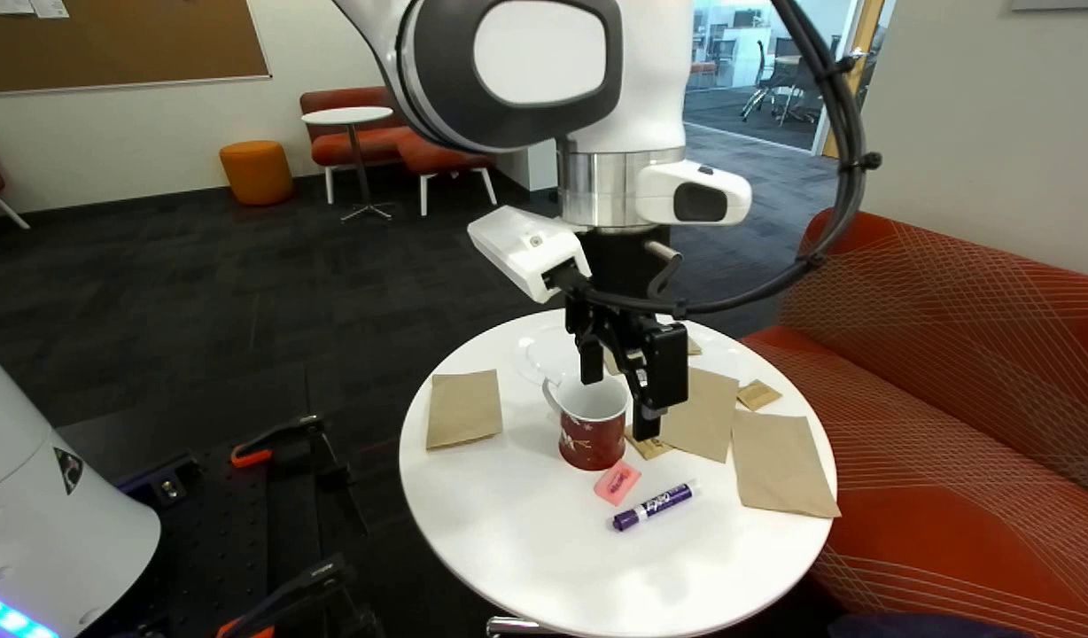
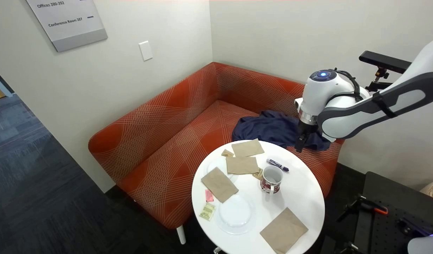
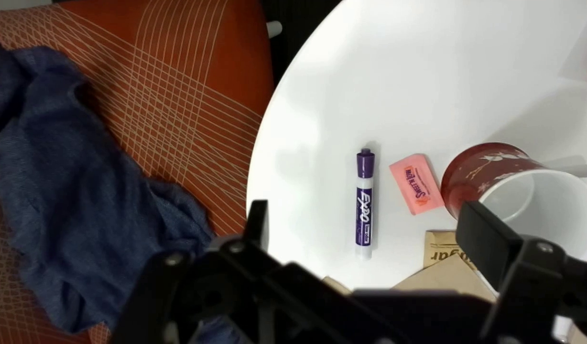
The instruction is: Put the blue marker in the mug
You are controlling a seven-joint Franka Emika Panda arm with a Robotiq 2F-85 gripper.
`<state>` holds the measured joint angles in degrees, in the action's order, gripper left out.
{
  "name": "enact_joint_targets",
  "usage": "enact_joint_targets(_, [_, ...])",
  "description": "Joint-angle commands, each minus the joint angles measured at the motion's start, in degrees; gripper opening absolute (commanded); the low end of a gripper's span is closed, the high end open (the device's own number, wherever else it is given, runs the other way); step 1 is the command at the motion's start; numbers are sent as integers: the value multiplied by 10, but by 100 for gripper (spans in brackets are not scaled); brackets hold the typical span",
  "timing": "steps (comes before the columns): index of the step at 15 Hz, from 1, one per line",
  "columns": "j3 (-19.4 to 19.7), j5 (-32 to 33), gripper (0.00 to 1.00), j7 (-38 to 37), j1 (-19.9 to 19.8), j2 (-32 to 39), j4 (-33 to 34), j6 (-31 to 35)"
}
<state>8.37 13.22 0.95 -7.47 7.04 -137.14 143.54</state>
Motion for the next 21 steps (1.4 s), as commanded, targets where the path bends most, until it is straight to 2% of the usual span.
enact_joint_targets(1, [1, 6, 100, -4, 3, 9, 5, 0])
enact_joint_targets(3, [1, 8, 100, -20, 5, 28, 11, 18])
enact_joint_targets(12, [-5, -38, 100, 14, -3, 110, 32, 106])
enact_joint_targets(16, [-13, -64, 100, 36, -15, 152, 63, 118])
enact_joint_targets(21, [-30, -90, 100, 98, -40, 206, 115, 115])
